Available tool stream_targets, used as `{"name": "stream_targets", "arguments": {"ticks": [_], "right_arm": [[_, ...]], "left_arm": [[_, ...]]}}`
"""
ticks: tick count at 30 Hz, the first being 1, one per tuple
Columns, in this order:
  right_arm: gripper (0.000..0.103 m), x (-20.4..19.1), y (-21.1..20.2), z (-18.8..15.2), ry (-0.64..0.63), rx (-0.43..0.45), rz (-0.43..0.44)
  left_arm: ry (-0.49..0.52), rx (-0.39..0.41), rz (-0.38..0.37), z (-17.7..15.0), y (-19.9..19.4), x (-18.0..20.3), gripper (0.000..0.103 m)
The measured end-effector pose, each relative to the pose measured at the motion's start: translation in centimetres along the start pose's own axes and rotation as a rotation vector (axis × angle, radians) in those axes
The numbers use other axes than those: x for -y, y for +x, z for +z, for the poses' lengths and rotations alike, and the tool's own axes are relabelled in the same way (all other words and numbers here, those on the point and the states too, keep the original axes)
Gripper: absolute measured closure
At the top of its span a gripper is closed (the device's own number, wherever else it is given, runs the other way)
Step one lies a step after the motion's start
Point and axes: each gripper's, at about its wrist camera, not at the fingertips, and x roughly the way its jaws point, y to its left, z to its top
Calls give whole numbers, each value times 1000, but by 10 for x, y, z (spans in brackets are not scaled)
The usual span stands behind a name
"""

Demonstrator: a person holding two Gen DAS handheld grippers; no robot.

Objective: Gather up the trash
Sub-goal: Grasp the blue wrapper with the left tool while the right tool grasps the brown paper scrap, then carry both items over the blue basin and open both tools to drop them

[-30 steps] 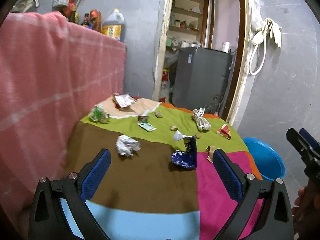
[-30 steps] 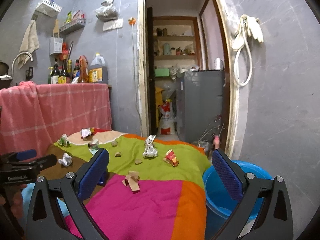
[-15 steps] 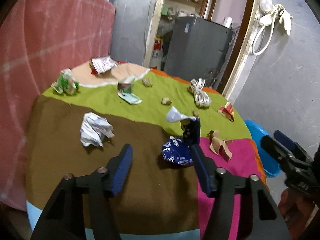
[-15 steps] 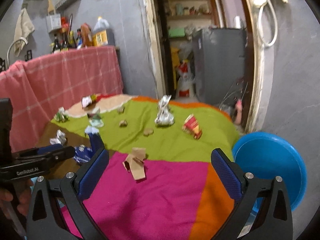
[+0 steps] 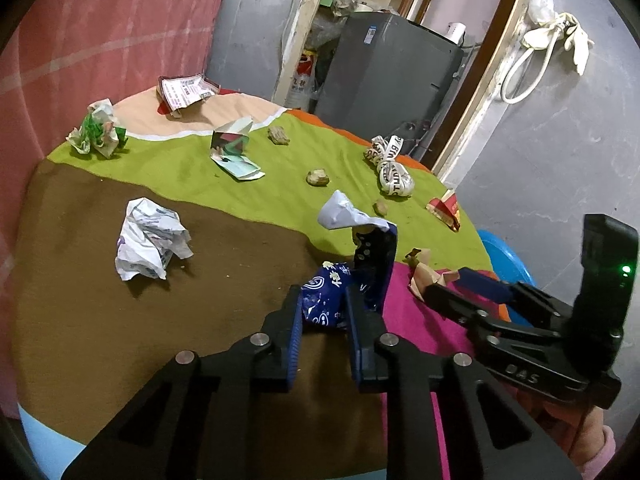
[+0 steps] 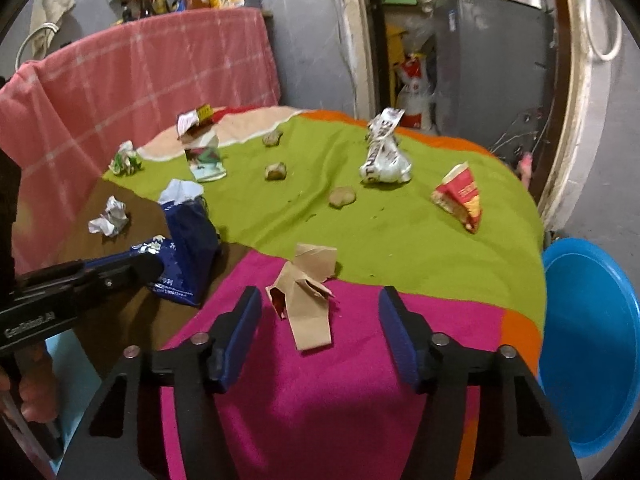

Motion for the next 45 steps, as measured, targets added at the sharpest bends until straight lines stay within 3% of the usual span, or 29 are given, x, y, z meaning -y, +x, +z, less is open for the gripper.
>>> {"name": "stream_targets", "arguments": {"ticks": [4,9,18,26,30,36,45], "right_arm": [[70,2,9,0,4,-38,34],[83,6,0,0,30,2,49],[83,22,-51,-14,81,199,-10],[83,61,-135,-29,120,475,-203],[83,85,-168,-35,133,564,-324],[83,125,-189,-44,175,598,-432],[81,178,-176,-59,264,562,-492]], "left_arm": [[-14,10,-11,-1,-5,0,93],[15,34,9,0,-11,10,97],[81,131,-2,3,-22,50,98],[180,276,-97,14,-23,120,98],[220,337,-166,19,-19,161,98],[277,336,-243,28,10,219,98],[321,215,-275,42,77,269,98]]}}
